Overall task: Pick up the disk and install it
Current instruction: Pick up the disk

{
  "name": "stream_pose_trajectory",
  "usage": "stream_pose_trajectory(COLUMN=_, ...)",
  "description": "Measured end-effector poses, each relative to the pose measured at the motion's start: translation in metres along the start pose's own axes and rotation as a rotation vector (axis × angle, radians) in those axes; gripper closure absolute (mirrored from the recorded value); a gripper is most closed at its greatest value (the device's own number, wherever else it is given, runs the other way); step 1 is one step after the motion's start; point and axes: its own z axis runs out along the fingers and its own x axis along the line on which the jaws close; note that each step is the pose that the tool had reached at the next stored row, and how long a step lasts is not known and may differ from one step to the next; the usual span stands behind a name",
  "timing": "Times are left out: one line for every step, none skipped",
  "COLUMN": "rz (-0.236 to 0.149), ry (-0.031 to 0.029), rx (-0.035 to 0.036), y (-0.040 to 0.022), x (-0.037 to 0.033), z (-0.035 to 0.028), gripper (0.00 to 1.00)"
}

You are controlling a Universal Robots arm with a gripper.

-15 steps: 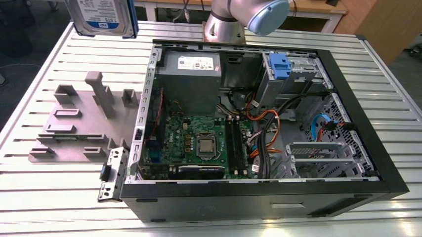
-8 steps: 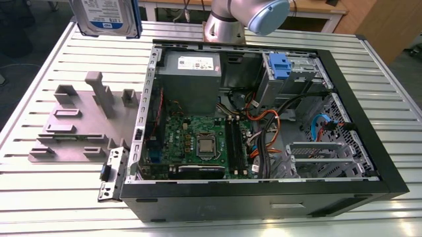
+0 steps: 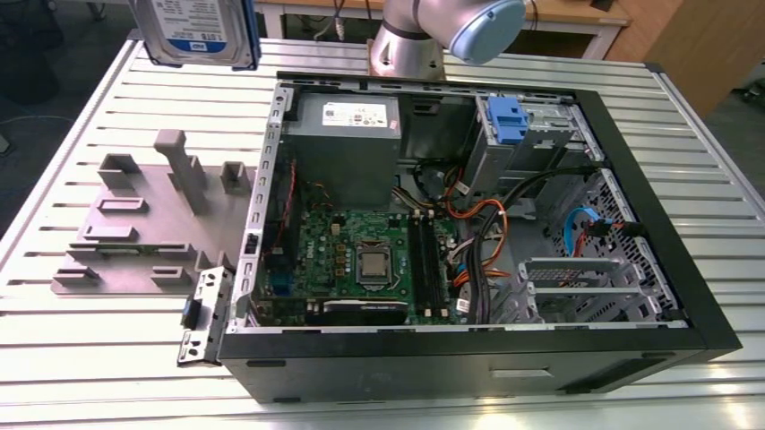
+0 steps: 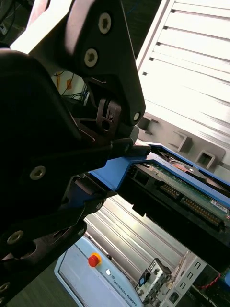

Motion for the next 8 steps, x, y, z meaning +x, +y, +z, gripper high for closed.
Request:
stream_pose_trajectory(rz=0.000, ry=0.0000, rx=0.0000, y=-0.0004, x=0.0000, z=0.0000, gripper=0.64)
stream_pose_trajectory(rz=0.000, ry=0.0000, rx=0.0000, y=-0.0008, x=0.0000, z=0.0000, gripper=0.64)
stream_pose_trajectory(rz=0.000, ry=0.0000, rx=-0.0001, y=-0.0013, x=0.0000, z=0.0000, gripper=0.64)
stream_pose_trajectory(rz=0.000, ry=0.0000, rx=0.0000, y=-0.0017, x=0.0000, z=0.0000, gripper=0.64)
stream_pose_trajectory(rz=0.000, ry=0.0000, rx=0.0000, y=-0.0022, x=0.0000, z=0.0000, gripper=0.64)
stream_pose_trajectory(rz=0.000, ry=0.0000, rx=0.0000, y=-0.0026, x=-0.0001, z=0.0000, gripper=0.64)
stream_pose_trajectory(rz=0.000, ry=0.0000, rx=0.0000, y=-0.0033, x=-0.0001, z=-0.0001, gripper=0.64)
stream_pose_trajectory(rz=0.000, ry=0.0000, rx=0.0001, y=-0.0039, x=-0.0001, z=0.0000, gripper=0.64)
